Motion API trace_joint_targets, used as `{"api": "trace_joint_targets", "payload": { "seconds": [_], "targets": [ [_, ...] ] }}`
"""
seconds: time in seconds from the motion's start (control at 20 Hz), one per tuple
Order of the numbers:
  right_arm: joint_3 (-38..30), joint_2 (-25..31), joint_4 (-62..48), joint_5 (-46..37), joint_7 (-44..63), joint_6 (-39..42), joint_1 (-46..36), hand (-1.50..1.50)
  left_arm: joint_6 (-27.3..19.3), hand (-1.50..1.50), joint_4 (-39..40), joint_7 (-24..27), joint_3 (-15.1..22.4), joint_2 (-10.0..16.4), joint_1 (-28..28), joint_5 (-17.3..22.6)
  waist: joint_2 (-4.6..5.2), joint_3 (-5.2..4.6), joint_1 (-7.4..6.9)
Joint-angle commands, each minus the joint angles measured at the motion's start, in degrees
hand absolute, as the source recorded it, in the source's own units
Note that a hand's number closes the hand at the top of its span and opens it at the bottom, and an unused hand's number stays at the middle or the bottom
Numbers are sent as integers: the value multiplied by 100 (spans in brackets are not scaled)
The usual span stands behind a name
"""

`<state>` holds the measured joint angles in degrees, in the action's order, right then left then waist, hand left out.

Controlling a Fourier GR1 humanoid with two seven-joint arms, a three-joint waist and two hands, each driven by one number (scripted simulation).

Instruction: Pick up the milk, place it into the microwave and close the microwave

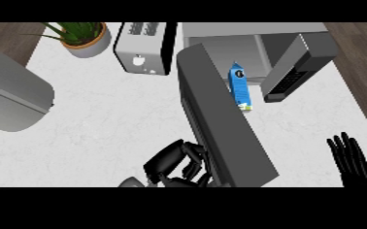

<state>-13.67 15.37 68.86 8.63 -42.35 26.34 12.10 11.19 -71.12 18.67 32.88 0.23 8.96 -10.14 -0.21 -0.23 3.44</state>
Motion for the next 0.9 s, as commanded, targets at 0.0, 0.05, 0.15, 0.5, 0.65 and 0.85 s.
{"api": "trace_joint_targets", "payload": {
  "seconds": [0.0, 0.05, 0.15, 0.5, 0.65, 0.85],
  "targets": [
    [134, 195, 813, 486, 6, 917, 231, -150, -516, 150, 586, -181, 819, -22, 439, 590, 39, -2, 86],
    [142, 267, 1109, 661, 266, 953, 270, -150, -820, 150, 410, -398, 1025, -22, 544, 719, 27, -4, 90],
    [233, 320, 1295, 839, 295, 1120, 426, -150, -1266, 150, 364, -638, 1489, -21, 784, 939, 30, 1, 153],
    [555, 481, 2397, 1422, 1070, 1161, 509, -150, -2591, 150, 462, -766, 2307, -18, 1487, 1732, 57, -6, 371],
    [632, 565, 2775, 1562, 1374, 1061, 431, -150, -3009, 150, 594, -703, 2344, -16, 1812, 2021, 100, -15, 503],
    [788, 630, 3098, 1714, 1678, 1082, 539, -150, -3583, 150, 673, -771, 2564, -16, 2165, 2280, 109, -15, 670]
  ]
}}
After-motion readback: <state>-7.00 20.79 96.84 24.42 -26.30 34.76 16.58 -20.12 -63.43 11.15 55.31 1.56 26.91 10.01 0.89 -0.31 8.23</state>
